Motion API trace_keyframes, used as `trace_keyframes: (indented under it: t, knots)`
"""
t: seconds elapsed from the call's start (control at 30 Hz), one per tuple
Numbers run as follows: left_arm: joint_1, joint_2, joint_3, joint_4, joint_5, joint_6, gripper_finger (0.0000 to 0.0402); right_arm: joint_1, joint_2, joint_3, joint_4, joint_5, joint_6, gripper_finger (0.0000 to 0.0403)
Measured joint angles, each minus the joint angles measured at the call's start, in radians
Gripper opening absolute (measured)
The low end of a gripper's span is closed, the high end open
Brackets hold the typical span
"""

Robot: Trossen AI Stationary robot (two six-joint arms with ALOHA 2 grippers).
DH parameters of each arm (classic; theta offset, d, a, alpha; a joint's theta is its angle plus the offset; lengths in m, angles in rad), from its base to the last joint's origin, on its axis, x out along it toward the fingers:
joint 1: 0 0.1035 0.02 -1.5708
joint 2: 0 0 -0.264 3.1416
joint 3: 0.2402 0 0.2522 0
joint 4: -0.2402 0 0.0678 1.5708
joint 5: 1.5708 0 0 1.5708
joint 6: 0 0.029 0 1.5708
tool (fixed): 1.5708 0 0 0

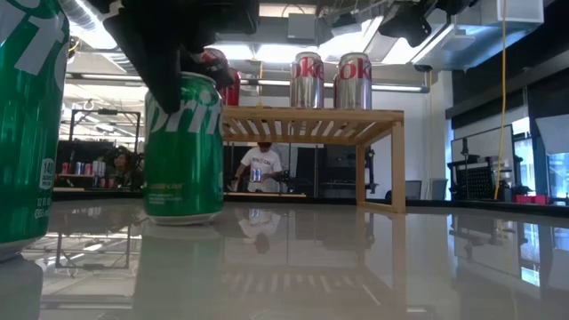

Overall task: Place canned beverage on shelf
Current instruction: Put the top green soda can on the shelf

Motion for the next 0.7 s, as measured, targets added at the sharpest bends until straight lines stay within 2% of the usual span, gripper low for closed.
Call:
trace_keyframes:
  t: [0.37, 0.7]
  knots:
    - [0.000, 0.000, 0.000, 0.001, -0.001, 0.116, 0.0306, 0.000, 0.000, 0.000, 0.000, 0.000, 0.000, 0.0386]
    - [0.000, 0.000, 0.000, 0.001, -0.005, 0.118, 0.0307, 0.000, 0.000, 0.000, 0.000, 0.000, 0.000, 0.0386]
